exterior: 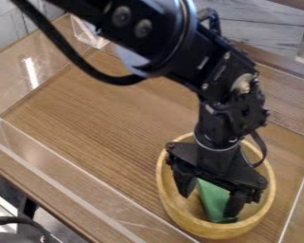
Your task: Put the green block in the brown bowl
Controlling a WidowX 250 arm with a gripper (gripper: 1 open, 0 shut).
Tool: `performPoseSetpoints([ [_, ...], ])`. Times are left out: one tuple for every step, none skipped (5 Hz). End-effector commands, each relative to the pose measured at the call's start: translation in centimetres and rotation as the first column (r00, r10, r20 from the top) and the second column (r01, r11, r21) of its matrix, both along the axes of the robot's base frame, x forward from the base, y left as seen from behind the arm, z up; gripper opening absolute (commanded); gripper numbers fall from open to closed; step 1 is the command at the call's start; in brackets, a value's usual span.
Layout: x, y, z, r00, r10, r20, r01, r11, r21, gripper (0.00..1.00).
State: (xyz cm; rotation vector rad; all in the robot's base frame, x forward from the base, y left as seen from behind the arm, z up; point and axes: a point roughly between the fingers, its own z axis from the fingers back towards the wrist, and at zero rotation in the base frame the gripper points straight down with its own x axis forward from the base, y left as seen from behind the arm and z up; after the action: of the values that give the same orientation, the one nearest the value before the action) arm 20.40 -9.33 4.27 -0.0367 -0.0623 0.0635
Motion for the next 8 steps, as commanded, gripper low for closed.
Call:
performPoseSetpoints([
  [1.1, -1.6, 1.6, 0.998, -0.026, 0.049, 0.027, 0.999, -0.026, 1.0],
  [0.7, -1.5, 1.7, 0.998, -0.033, 0.05, 0.035, 0.999, -0.03, 1.0],
  [0.3, -1.4, 1.8, 0.998, -0.042, 0.051, 0.044, 0.998, -0.034, 1.0],
  [1.3, -1.5, 0.8, 0.998, 0.031, 0.054, -0.028, 0.999, -0.039, 1.0],
  [2.3, -1.5, 0.5, 0.992, 0.108, 0.062, -0.105, 0.993, -0.048, 1.0],
  [2.0, -0.4, 0.2, 0.989, 0.132, 0.062, -0.129, 0.99, -0.052, 1.0],
  [1.8, 0.6, -0.1, 0.986, 0.156, 0.062, -0.153, 0.987, -0.055, 1.0],
  [1.2, 1.1, 1.0, 0.991, 0.124, 0.059, -0.12, 0.991, -0.062, 1.0],
])
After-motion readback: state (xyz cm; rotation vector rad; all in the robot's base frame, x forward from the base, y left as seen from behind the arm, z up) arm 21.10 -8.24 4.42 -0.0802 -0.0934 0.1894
